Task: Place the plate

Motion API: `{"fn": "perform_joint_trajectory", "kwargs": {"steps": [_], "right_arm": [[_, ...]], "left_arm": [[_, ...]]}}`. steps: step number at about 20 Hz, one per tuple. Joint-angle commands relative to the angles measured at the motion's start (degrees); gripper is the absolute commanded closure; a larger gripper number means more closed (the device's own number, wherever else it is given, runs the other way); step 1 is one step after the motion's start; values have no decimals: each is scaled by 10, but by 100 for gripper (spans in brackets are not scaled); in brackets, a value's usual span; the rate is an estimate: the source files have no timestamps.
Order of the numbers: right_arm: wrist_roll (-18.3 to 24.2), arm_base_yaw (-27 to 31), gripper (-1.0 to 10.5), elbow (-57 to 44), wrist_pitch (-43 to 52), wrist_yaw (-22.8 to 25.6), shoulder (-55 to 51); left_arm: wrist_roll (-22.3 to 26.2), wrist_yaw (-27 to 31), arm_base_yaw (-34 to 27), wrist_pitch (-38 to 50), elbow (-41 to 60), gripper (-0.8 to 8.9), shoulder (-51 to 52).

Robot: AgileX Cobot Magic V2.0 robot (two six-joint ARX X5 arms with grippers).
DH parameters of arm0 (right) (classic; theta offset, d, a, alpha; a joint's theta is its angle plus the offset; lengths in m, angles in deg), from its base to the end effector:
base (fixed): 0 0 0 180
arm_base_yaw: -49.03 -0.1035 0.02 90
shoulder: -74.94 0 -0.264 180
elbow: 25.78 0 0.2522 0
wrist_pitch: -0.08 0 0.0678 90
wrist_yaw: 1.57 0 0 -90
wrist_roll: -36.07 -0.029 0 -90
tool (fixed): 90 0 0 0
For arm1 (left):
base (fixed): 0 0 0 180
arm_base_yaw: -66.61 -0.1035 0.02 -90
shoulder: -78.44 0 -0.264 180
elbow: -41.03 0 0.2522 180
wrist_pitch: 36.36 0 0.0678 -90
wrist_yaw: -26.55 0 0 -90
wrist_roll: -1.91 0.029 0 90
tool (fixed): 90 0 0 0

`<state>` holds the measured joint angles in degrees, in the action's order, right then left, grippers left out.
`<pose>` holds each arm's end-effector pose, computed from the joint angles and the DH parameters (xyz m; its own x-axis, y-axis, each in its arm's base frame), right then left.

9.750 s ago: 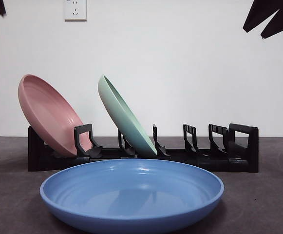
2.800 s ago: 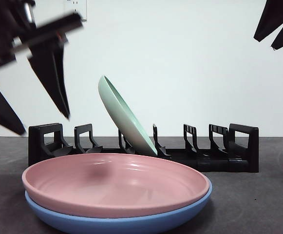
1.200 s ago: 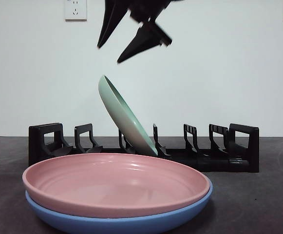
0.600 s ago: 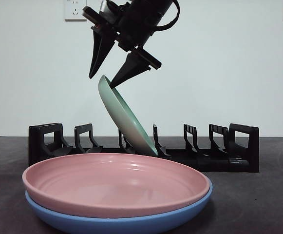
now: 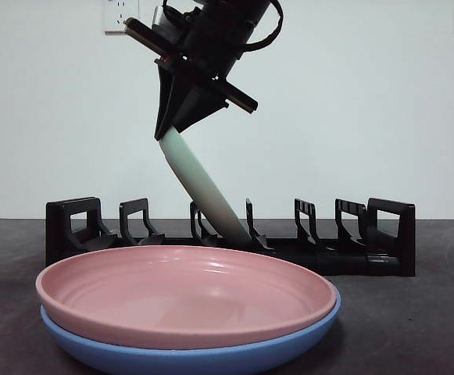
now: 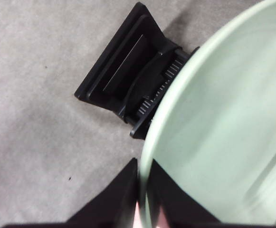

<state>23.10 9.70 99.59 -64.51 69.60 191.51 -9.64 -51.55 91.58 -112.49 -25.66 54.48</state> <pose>0.3351 0.2867 0.2994 0.2071 0.5869 -0.7827 -0.5778 0.7190 0.3863 0.0427 -0.0133 0.3289 0.8276 -0.1579 -0.5387 0.1519 0.9868 -0.0559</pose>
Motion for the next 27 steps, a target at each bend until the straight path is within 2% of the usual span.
{"fn": "perform_joint_trajectory", "kwargs": {"steps": [1, 4, 8, 13, 16, 19, 23, 27], "right_arm": [[-1, -7, 933, 18, -2, -35, -15], [1, -7, 933, 18, -6, -43, -43], [24, -7, 933, 18, -6, -43, -91], [92, -9, 933, 18, -9, -38, -163], [135, -19, 933, 7, -16, 9, -202], [145, -30, 933, -103, 58, 21, -271], [168, -67, 933, -332, 218, 86, -411], [198, -115, 933, -471, 236, 150, -519]], "left_arm": [[3, 3, 1, 7, -10, 501, -2], [3, 3, 1, 7, -10, 501, -2], [3, 3, 1, 8, -10, 501, -2], [3, 3, 1, 15, -10, 501, -2], [-1, 3, 1, 29, -10, 502, -2], [-7, 3, 1, 49, -10, 504, -2], [-31, 3, 1, 51, -10, 504, -2], [-31, 3, 1, 51, -10, 504, -2]]}}
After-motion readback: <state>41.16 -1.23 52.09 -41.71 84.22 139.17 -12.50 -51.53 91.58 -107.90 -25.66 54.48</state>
